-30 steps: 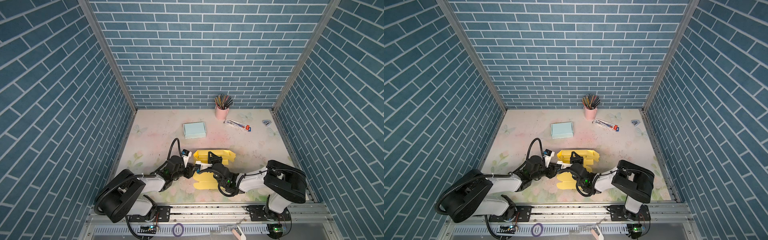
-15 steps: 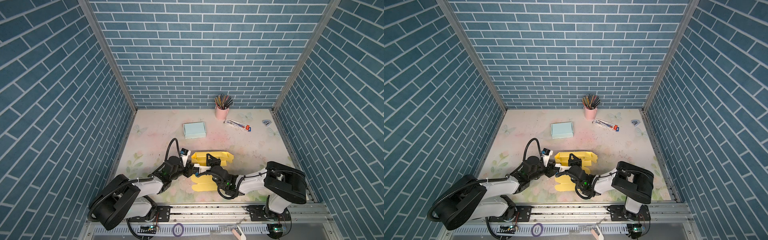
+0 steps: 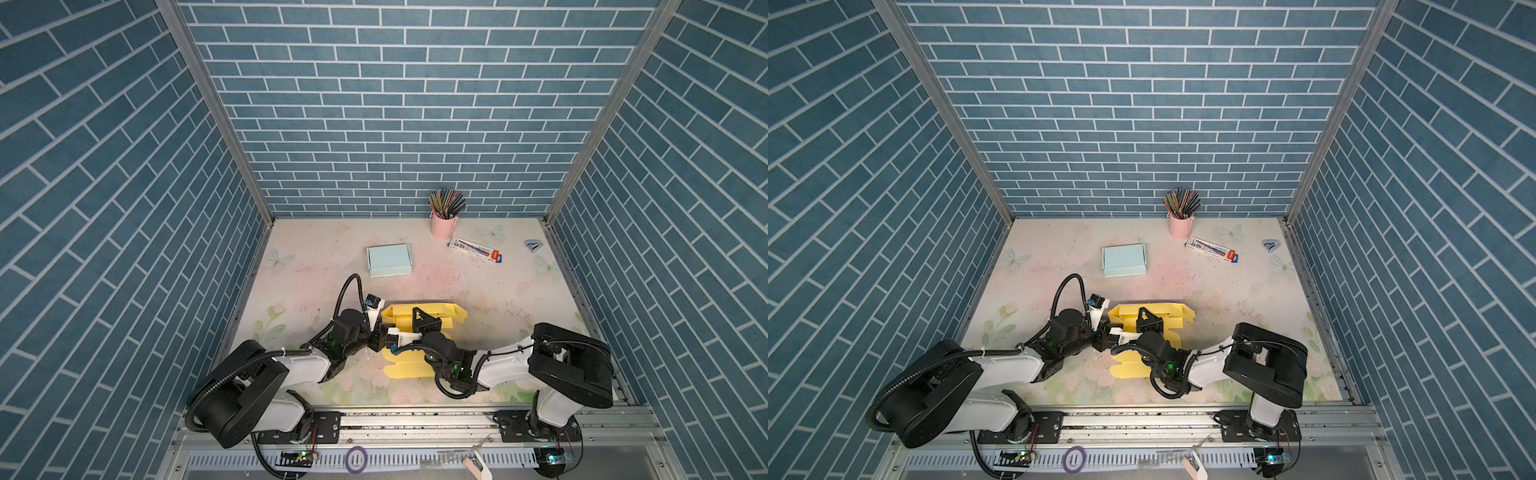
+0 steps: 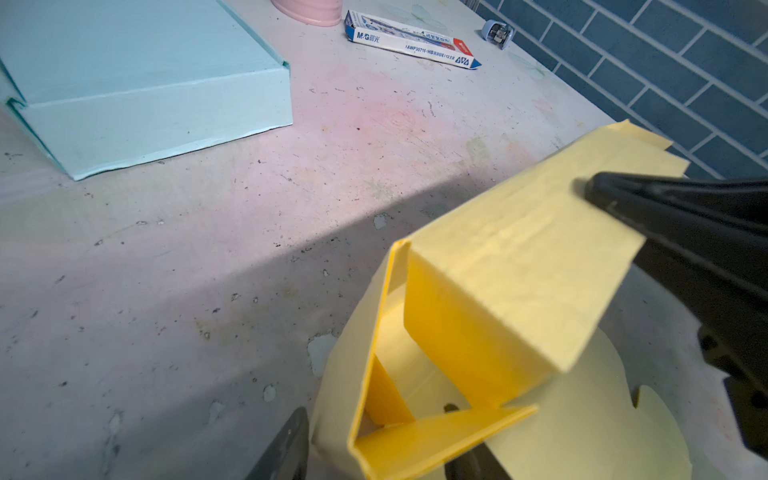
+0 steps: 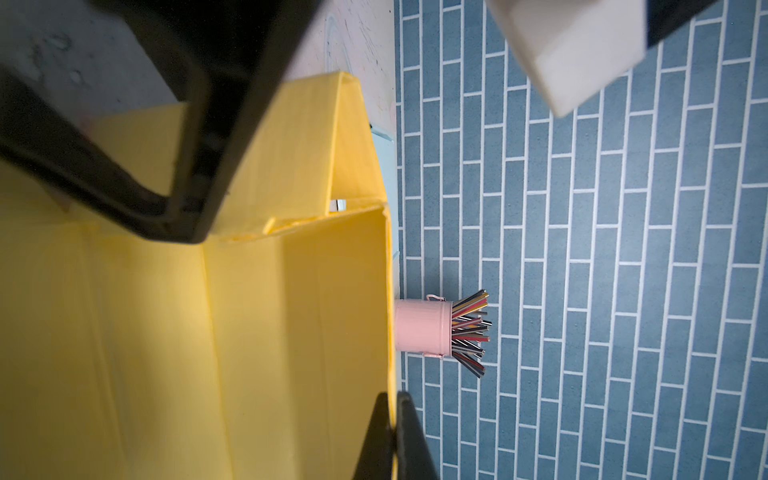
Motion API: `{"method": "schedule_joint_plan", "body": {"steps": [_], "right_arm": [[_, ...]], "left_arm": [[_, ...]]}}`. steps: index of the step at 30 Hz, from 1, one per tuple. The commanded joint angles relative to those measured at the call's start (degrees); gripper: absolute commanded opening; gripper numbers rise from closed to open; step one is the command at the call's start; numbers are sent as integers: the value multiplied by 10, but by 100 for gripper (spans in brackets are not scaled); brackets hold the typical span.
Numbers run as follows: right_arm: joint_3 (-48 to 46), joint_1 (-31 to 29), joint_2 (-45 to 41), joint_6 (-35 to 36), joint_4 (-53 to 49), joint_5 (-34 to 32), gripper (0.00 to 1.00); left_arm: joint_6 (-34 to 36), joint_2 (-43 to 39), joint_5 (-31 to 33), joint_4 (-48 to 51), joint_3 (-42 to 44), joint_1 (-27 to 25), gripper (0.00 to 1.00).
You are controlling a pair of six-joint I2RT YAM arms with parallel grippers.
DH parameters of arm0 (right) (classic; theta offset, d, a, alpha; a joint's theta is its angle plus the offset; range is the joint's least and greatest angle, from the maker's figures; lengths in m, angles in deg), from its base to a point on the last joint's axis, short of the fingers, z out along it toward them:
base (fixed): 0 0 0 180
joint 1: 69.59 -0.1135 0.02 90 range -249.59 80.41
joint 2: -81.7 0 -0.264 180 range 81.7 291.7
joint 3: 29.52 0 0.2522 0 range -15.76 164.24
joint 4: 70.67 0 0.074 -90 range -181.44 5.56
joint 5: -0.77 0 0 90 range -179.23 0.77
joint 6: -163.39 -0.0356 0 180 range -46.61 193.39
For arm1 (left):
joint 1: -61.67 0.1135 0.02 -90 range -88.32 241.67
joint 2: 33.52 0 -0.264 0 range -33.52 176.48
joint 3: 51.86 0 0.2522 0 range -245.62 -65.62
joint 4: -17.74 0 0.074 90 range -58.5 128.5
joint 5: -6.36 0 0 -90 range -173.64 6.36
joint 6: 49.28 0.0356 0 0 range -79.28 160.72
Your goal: Fold the paper box
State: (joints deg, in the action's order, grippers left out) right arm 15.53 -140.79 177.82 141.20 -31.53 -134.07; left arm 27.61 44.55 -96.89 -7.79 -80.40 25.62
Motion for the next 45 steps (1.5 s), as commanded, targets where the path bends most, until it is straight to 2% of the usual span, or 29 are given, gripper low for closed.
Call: {"method": "schedule_joint_plan", "body": {"steps": [1,7,13,16,19,22,24,26,29,33,39,45], "right_arm": [[-3,-6,-3,-4,-1,-1,0],[-10,6,-4,-4,15,-4,0],[-11,19,-8,17,24,-11,0],[-16,19,17,55,87,-23,0],[-18,20,21,68,107,-23,0],[-15,28,5,52,86,-4,0],[-8,38,-12,31,46,12,0],[-1,52,-19,16,26,27,0],[9,71,-5,16,29,39,0],[30,87,23,26,35,64,0],[67,123,59,27,35,106,0],[86,128,64,27,6,121,0]], "left_arm": [[6,-4,-29,-43,2,-2,52],[-20,-25,-70,-46,18,-3,55],[-54,-141,-26,10,65,-2,59],[-55,-203,17,85,56,4,60],[-55,-227,19,146,24,26,59],[-72,-228,-22,154,7,88,59],[-89,-213,-76,129,3,153,58],[-77,-186,-97,119,-15,184,58],[-38,-110,-92,132,-69,187,58],[-40,-3,-148,41,-100,185,57],[-34,76,-170,-19,-109,179,58],[-52,137,-182,-113,-90,156,60]]}}
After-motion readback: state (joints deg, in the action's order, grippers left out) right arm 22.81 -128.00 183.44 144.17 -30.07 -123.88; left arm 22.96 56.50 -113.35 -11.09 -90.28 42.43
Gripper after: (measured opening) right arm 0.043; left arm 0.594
